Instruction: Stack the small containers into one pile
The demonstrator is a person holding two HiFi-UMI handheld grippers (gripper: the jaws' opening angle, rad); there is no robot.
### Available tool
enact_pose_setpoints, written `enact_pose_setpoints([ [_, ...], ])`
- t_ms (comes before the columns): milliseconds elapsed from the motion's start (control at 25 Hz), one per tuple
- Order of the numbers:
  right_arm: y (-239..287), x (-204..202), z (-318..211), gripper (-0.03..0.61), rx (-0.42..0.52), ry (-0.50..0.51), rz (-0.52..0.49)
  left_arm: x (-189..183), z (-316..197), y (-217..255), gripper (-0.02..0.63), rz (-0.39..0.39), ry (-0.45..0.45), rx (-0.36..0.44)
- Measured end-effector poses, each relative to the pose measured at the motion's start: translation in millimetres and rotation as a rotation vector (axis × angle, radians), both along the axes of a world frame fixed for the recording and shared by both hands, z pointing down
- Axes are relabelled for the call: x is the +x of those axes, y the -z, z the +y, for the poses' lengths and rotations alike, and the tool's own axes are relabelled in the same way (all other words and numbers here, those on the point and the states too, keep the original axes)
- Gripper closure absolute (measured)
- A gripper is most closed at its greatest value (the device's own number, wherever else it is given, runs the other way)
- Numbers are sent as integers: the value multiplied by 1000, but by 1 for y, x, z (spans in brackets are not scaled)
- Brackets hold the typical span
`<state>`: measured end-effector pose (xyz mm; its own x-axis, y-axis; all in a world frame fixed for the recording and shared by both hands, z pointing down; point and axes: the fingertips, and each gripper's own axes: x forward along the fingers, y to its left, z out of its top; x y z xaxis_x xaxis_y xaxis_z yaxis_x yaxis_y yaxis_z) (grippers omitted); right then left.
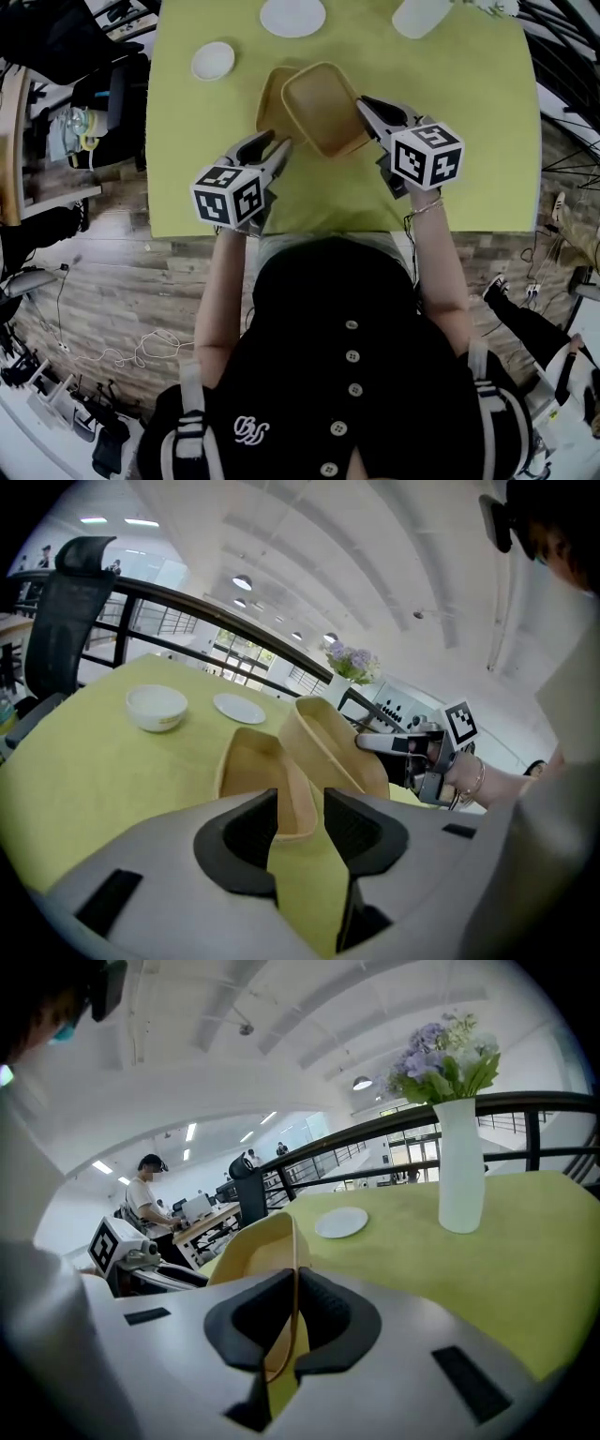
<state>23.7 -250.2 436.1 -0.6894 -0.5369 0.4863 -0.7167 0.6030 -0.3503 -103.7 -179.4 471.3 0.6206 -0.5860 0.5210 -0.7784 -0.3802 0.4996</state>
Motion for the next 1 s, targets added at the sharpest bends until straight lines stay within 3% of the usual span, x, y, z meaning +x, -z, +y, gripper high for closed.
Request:
enact_pose_setpoints([
  [400,-11,-48,-3,546,-80,-99,-156,-54,-1,-1,454,-37,110,21],
  [600,-16,-59,-5,545,-172,-205,-283,-64,-6,-6,460,-66,104,24],
  [760,-24,-68,-1,545,-197,-252,-320,-70,-11,-9,460,-120,99,40],
  [1000,-32,-66,0,543,-240,-393,-406,-75,-14,-12,469,-104,113,29],
])
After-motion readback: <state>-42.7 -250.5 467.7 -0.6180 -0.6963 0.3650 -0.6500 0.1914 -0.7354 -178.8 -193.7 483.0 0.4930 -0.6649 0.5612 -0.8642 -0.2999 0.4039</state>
